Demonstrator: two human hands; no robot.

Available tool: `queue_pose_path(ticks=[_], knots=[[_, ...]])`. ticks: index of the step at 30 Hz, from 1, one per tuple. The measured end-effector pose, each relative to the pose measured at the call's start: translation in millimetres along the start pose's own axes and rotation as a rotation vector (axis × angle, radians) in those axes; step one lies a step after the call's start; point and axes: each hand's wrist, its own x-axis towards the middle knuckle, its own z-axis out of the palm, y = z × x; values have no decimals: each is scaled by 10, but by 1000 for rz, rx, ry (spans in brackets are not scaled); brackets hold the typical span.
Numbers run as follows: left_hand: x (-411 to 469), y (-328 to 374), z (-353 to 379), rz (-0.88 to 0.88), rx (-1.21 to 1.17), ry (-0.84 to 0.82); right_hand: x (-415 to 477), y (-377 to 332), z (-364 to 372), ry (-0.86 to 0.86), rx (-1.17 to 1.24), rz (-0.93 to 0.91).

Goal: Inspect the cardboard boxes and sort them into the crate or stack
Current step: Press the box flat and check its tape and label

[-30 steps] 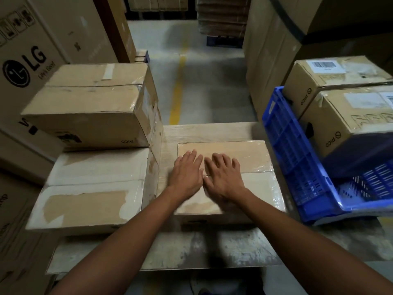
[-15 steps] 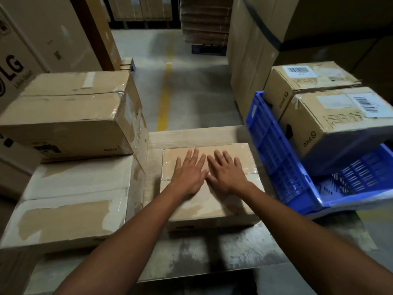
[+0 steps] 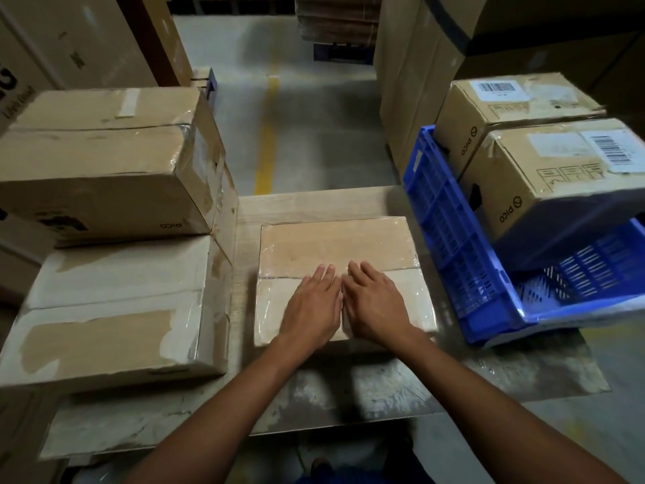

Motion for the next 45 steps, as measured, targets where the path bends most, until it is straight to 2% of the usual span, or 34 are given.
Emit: queue_pose_path(ticks=[4, 10, 14, 18, 22, 29, 33, 36, 41, 45], knots=[[-20, -3, -51, 23, -13, 17, -12, 18, -83, 54, 28, -16], [-340, 132, 10, 76, -202, 178, -447, -198, -187, 123, 134, 56], [-650, 189, 168, 88, -201, 205, -751, -268, -55, 175, 197, 84], [-634, 287, 195, 40, -106, 158, -751, -278, 11, 181, 145, 61], [-530, 359, 86, 37, -56, 57, -665, -171, -176, 105, 169, -4], [-332, 679, 63, 170, -86, 4, -844, 160, -217, 81, 113, 234], [-278, 790, 142, 123, -15, -59, -913, 253, -201, 91, 115, 201], [-172, 817, 27, 152, 11, -122, -865, 271, -292, 121, 74, 160], [59, 822, -78, 171, 13, -68, -658, 356, -479, 70, 100, 201], [253, 761, 2, 99, -21, -54, -480, 481, -481, -17, 143, 108]])
